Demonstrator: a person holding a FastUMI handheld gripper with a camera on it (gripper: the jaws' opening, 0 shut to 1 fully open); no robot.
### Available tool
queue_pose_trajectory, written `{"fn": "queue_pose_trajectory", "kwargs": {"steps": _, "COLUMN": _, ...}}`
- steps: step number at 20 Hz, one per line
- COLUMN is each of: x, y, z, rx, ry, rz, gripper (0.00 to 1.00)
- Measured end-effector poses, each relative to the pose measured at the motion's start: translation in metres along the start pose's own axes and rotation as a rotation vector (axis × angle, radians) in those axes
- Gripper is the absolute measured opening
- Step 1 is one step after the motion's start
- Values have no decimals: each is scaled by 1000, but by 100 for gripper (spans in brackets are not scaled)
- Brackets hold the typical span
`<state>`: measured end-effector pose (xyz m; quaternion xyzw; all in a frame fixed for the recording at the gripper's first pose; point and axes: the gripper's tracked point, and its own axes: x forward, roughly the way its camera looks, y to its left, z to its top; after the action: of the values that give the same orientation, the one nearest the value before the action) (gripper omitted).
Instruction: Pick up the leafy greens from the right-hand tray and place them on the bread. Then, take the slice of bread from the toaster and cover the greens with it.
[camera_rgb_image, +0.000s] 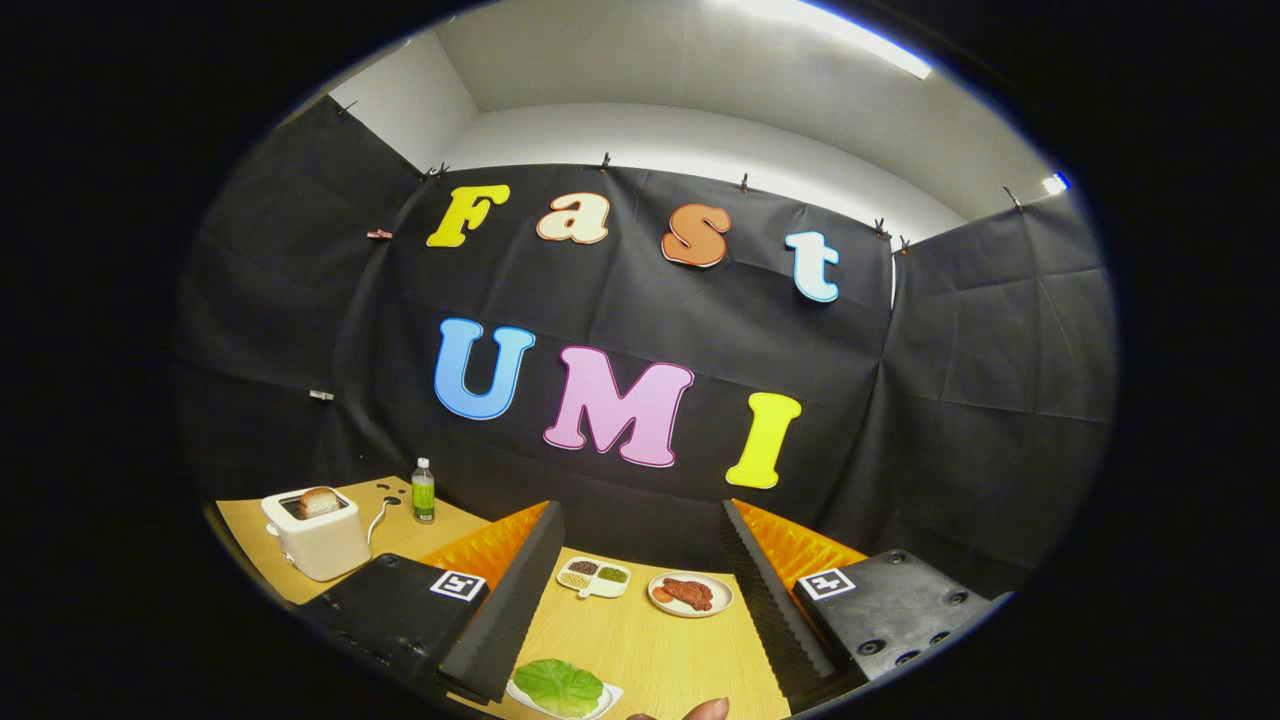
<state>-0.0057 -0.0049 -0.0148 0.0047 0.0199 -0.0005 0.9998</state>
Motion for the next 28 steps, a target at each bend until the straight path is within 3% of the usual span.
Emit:
{"fn": "queue_pose_trajectory", "kwargs": {"steps": 12, "x": -5, "y": 14, "z": -4, "rx": -12, "ry": 17, "rz": 43, "gripper": 97}}
{"fn": "queue_pose_trajectory", "kwargs": {"steps": 16, "x": 0, "y": 21, "z": -24, "rx": -9, "ry": 67, "rz": 76, "gripper": 97}}
{"fn": "queue_pose_trajectory", "kwargs": {"steps": 22, "x": -12, "y": 57, "z": -126, "rx": 3, "ry": 329, "rz": 269, "gripper": 98}}
{"fn": "queue_pose_trajectory", "kwargs": {"steps": 28, "x": -18, "y": 73, "z": -256, "rx": 53, "ry": 665, "rz": 349, "gripper": 96}}
